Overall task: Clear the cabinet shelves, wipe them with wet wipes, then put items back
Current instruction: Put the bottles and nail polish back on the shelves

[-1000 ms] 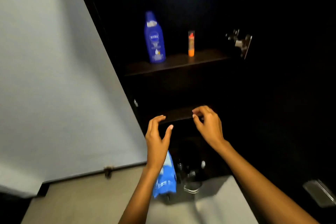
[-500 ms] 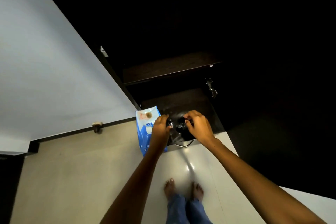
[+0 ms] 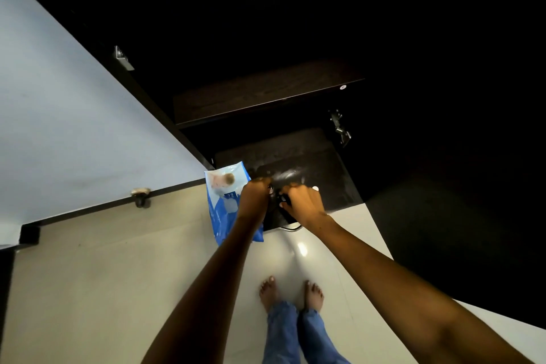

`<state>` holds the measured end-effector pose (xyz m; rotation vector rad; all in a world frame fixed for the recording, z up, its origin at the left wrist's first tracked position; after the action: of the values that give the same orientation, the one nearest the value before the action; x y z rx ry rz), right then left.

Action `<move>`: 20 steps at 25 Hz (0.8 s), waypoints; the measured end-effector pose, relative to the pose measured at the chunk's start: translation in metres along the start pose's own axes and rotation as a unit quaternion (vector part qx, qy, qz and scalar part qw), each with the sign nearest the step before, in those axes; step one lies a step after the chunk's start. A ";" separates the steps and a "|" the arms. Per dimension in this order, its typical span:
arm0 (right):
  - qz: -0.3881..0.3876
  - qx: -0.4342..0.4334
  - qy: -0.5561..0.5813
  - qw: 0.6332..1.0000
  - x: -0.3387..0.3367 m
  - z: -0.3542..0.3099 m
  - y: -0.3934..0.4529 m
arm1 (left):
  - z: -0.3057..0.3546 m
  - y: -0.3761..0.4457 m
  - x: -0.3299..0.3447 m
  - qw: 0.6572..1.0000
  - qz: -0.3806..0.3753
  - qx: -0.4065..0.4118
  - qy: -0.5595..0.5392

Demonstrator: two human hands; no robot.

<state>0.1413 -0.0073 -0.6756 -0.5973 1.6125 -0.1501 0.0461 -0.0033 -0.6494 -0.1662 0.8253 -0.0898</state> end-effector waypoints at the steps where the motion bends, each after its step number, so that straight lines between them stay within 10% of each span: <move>1: -0.001 0.007 0.009 1.000 0.001 0.000 0.002 | 0.000 -0.003 -0.003 1.000 0.011 0.002 -0.007; 20: 0.308 -0.032 0.108 0.945 -0.238 -0.001 -0.076 | 0.119 -0.065 -0.204 0.964 0.202 0.099 -0.141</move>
<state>0.1658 0.0373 -0.4310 -0.1031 1.9507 0.3120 -0.0048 -0.0250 -0.4112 0.1782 0.5480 0.2320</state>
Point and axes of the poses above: each hand's wrist, its own y-axis towards the middle knuckle, its own x-axis out of the palm, z = x × y, the point moved 10 cm from there along y, towards the middle knuckle, and after that the axes turned 10 degrees about -y, right-handed, at the moved point
